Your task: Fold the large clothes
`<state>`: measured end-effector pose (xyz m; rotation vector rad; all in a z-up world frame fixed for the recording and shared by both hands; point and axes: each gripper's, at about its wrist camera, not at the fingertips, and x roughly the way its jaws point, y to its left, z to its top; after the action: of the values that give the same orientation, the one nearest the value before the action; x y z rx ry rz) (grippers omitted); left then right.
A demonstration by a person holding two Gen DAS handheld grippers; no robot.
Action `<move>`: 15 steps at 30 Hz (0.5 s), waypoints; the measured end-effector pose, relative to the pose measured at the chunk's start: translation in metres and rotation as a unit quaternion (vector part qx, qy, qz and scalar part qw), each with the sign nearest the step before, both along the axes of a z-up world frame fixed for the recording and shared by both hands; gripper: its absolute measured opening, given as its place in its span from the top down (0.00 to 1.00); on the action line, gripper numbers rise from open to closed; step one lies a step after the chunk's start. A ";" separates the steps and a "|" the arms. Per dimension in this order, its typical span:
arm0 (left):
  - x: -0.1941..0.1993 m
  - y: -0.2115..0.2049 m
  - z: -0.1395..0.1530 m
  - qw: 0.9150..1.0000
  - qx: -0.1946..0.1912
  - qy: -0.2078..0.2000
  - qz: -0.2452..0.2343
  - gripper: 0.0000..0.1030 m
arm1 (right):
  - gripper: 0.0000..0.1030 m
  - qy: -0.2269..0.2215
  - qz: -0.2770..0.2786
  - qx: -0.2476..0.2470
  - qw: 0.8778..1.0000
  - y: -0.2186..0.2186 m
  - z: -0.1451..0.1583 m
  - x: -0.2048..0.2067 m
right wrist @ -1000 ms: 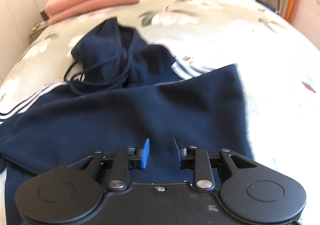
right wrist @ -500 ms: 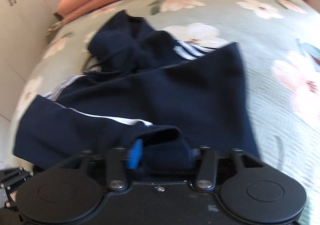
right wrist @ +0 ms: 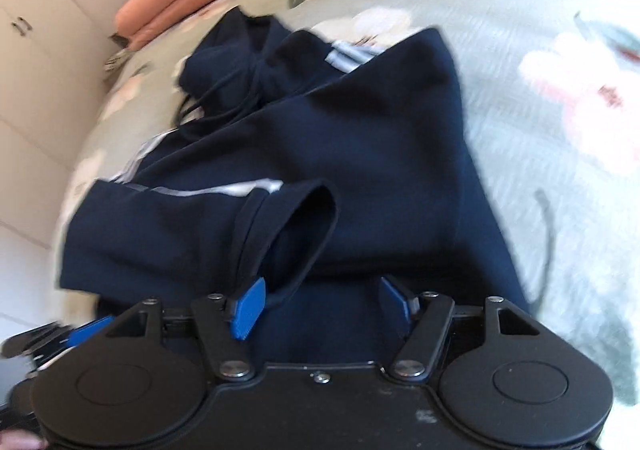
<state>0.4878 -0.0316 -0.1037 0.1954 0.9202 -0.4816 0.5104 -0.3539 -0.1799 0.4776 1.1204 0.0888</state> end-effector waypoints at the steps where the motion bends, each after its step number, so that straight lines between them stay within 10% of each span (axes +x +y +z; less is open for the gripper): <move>1: 0.000 -0.001 0.000 1.000 0.001 0.001 -0.001 0.69 | 0.22 0.002 -0.003 0.012 1.000 0.000 -0.004 0.002; 7: -0.003 -0.005 0.002 1.000 0.007 -0.003 -0.001 0.68 | 0.22 0.031 -0.035 0.097 0.994 -0.007 -0.025 -0.009; 15: -0.007 -0.009 0.003 0.999 0.024 -0.019 0.018 0.67 | 0.22 0.039 0.013 -0.005 0.999 0.005 -0.015 -0.020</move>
<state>0.4811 -0.0401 -0.1003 0.2303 0.8968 -0.4213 0.4904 -0.3493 -0.1948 0.4602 1.2036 0.0872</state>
